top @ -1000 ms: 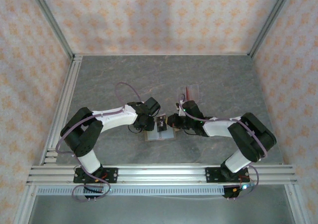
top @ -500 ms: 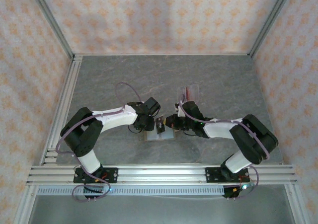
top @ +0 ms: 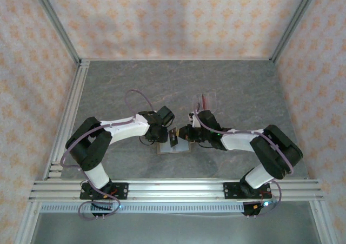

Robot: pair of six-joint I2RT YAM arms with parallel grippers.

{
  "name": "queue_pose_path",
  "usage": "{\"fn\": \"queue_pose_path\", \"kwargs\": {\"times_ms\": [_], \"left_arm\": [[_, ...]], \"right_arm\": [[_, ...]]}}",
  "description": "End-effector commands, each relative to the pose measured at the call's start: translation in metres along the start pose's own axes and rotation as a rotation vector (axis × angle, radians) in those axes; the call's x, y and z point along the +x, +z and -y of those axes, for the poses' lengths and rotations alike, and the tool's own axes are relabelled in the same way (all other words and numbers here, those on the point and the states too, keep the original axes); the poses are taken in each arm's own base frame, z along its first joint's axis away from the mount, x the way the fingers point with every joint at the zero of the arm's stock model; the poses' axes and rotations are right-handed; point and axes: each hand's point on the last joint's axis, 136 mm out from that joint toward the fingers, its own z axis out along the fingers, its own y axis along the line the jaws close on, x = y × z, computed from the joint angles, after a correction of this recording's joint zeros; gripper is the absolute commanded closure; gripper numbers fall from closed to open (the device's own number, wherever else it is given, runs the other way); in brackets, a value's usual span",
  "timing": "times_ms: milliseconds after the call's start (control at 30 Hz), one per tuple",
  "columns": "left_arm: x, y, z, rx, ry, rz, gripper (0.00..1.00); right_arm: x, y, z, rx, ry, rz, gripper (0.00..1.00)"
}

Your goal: Put the credit cards into the card holder

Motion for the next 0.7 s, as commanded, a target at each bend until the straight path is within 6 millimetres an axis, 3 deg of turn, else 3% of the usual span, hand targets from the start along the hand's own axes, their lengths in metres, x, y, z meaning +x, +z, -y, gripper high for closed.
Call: {"fn": "queue_pose_path", "kwargs": {"times_ms": [0,667], "left_arm": [[0.008,0.0,-0.013,-0.052,-0.004,-0.013,0.7],[0.008,-0.001,-0.013,-0.047,-0.001,-0.009,0.7]], "right_arm": [[0.001,0.005,-0.008,-0.002,-0.034,-0.014,0.99],[0.005,0.01,0.002,0.052,-0.036,-0.039,0.85]]}}
